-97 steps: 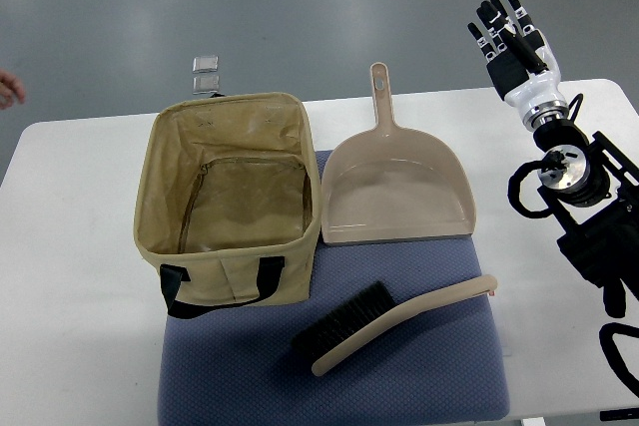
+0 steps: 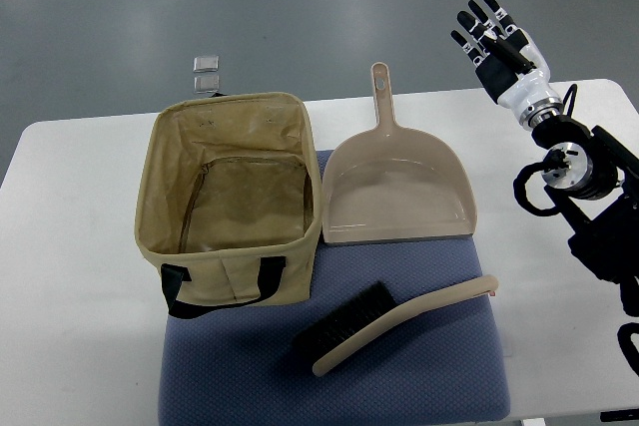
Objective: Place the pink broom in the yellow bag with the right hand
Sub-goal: 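Move the right hand down toward the beige brush handle, then close the right hand around the brush's curved beige handle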
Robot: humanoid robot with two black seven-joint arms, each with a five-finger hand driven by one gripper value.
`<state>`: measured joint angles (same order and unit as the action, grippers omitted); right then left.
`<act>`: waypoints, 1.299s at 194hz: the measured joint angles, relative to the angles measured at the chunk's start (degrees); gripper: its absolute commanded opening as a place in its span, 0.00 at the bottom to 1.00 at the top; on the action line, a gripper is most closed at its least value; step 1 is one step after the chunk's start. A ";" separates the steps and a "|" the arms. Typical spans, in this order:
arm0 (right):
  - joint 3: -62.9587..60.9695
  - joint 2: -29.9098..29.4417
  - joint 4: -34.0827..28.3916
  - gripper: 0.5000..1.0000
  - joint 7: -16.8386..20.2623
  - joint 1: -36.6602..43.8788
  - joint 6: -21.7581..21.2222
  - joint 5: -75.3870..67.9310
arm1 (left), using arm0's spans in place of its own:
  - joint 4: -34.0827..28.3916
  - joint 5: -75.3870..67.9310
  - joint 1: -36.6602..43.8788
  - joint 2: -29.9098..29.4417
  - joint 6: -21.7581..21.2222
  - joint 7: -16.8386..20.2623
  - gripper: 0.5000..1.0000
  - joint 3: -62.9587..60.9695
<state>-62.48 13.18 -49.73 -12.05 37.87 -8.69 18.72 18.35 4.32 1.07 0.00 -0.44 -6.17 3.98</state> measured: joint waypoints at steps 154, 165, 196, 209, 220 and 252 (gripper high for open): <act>40.12 46.26 -45.02 0.85 19.80 17.13 -22.32 33.97 | 1.97 -0.02 -0.03 0.00 0.86 0.04 1.00 0.15; 40.56 46.05 -45.12 0.85 19.80 15.62 -21.91 34.14 | 1.98 -0.02 -0.03 0.00 0.88 0.04 1.00 0.15; 40.77 42.93 -45.09 0.82 19.33 10.60 -18.80 35.56 | 1.98 -0.02 -0.01 0.00 0.89 0.04 1.00 0.15; 40.78 41.93 -44.96 0.81 19.01 8.83 -17.35 36.84 | 1.84 -0.02 0.00 0.00 0.89 0.03 1.00 0.15; 40.78 40.98 -44.88 0.80 18.60 7.29 -16.47 38.91 | 1.55 -0.02 -0.01 0.00 0.89 0.04 1.00 0.15; 40.78 39.33 -44.39 0.80 17.96 3.78 -15.09 44.43 | 1.26 -0.02 -0.01 0.00 0.89 0.03 1.00 0.07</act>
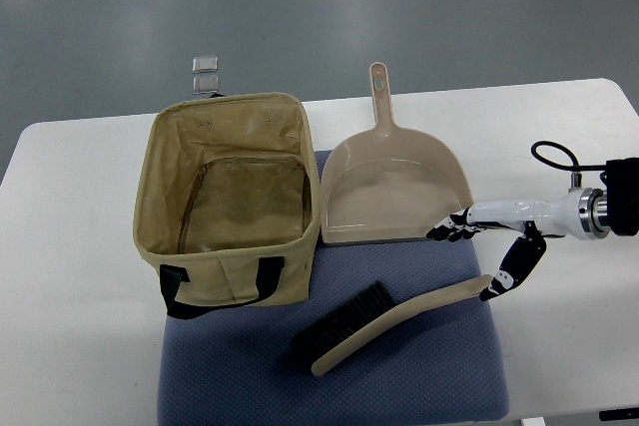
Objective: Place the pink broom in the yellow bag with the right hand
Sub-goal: 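Close the right hand around the brush's curved beige handle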
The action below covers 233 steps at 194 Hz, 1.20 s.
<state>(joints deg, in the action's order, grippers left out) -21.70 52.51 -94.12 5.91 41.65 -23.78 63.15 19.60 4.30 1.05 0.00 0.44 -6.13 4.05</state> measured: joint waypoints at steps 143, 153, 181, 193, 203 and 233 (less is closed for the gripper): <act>-0.19 -4.06 0.43 0.53 -4.66 -9.03 8.25 15.77 | -0.06 0.00 0.22 0.00 0.00 -0.02 1.00 0.01; -0.27 -4.30 0.43 0.48 -4.82 -9.42 8.56 16.25 | -0.06 0.00 0.26 0.00 0.00 -0.02 1.00 0.01; -0.47 -4.59 0.66 0.23 -4.93 -9.87 9.16 16.84 | -0.05 0.00 0.26 0.00 -0.09 -0.02 1.00 0.01; -0.52 -4.62 0.89 0.12 -4.95 -9.90 9.31 17.20 | -0.02 0.00 0.26 0.00 -0.10 -0.02 1.00 0.01; -0.53 -4.65 1.01 0.06 -4.96 -9.91 9.34 17.52 | -0.01 0.00 0.27 0.00 -0.10 -0.02 1.00 0.00; -0.66 -4.76 1.45 0.00 -4.97 -9.92 9.42 18.16 | 0.00 0.00 0.27 0.00 -0.10 -0.02 1.00 -0.01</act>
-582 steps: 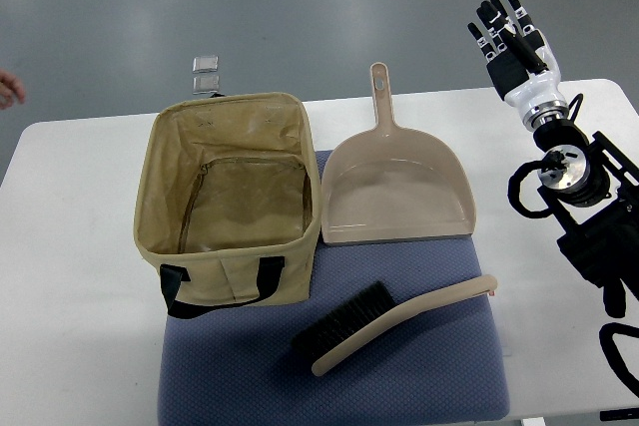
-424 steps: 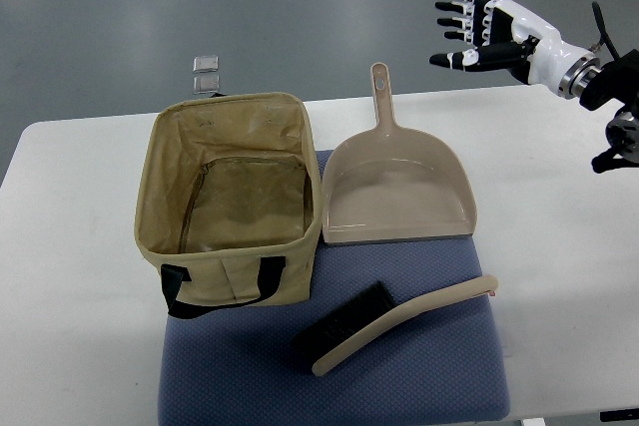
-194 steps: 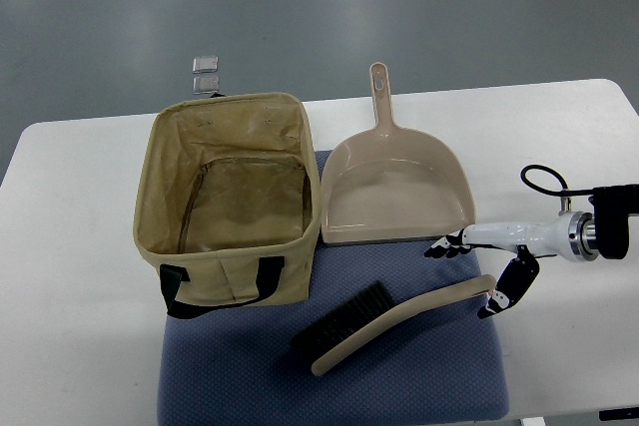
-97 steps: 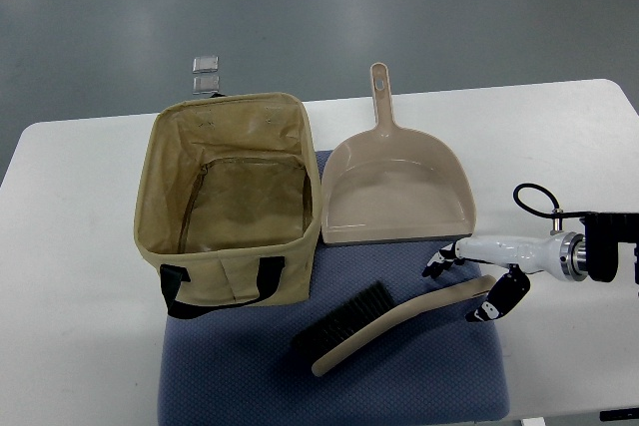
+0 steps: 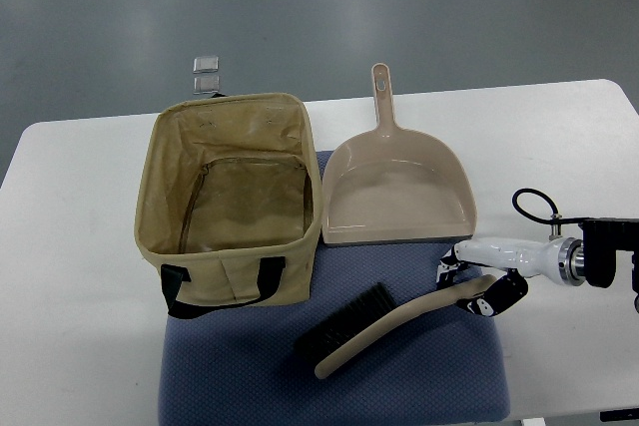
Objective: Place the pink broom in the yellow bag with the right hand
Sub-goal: 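Close the right hand around the brush's curved beige handle, then lift the brush up with the right hand, bristles hanging down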
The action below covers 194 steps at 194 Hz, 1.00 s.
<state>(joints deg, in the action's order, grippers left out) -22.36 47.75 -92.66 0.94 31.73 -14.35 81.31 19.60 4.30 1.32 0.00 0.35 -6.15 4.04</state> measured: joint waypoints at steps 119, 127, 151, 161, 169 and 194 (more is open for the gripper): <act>-5.01 1.47 0.46 0.00 -1.24 1.18 0.65 -1.83 | 0.08 0.00 0.00 0.00 -0.01 -0.08 1.00 -0.09; -5.83 2.01 0.38 0.00 -1.38 1.38 0.56 -2.30 | 0.08 0.00 0.01 0.00 -0.01 -0.08 1.00 -0.09; -7.63 3.71 0.09 0.00 -1.90 3.20 -0.24 -3.51 | 0.08 0.00 0.00 0.00 0.00 -0.09 1.00 -0.09; -8.26 4.60 -0.04 0.00 -2.22 3.94 -0.60 -4.42 | 0.08 0.00 0.00 0.00 0.01 -0.09 1.00 -0.11; -8.81 5.13 -0.13 0.00 -2.34 4.46 -0.80 -5.25 | 0.08 0.00 0.01 0.00 0.05 -0.09 1.00 -0.14; -10.32 7.37 -0.34 0.00 -2.61 5.93 -1.97 -7.58 | 0.08 0.00 0.00 0.00 0.09 -0.09 1.00 -0.17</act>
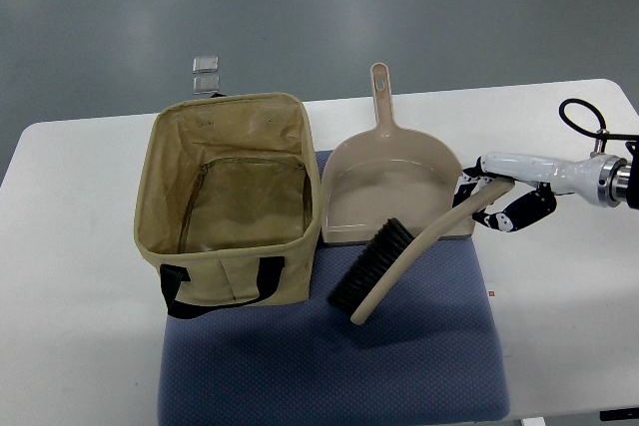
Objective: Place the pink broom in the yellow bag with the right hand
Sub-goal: 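Lift the brush up with the right hand, bristles hanging down, then carry the brush over the tan bag and lower bristles inside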
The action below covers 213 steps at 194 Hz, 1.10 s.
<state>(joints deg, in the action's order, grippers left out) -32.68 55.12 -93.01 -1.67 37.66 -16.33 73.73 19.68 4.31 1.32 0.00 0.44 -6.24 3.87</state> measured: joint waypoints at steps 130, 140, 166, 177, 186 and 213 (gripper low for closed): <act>-12.79 16.32 3.51 0.00 -1.60 10.11 -14.40 -16.47 | 0.20 -0.10 -0.09 0.00 0.09 0.00 1.00 0.00; -12.86 16.64 3.94 0.00 -1.59 11.78 -14.84 -17.66 | 0.31 -0.10 -0.09 0.00 0.09 -0.01 1.00 0.00; -12.86 15.88 4.23 0.00 -0.90 15.98 -15.14 -19.15 | 0.52 -0.10 -0.10 0.00 0.09 -0.17 1.00 -0.07; -12.58 14.85 4.43 0.00 -0.26 17.41 -14.83 -19.17 | 0.54 -0.10 -0.12 0.00 0.09 -0.26 1.00 -0.08; -12.37 13.24 4.86 0.00 0.56 18.37 -14.62 -18.95 | 0.54 -0.10 -0.13 0.00 0.09 -0.31 1.00 -0.09; -11.70 4.82 7.43 0.00 3.55 21.86 -14.51 -16.69 | 0.54 -0.10 -0.15 0.00 0.09 -0.35 1.00 -0.03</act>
<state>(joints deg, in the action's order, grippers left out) -44.38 59.94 -85.57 1.87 59.52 -30.84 57.04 20.22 4.21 1.18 0.00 0.53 -6.59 3.84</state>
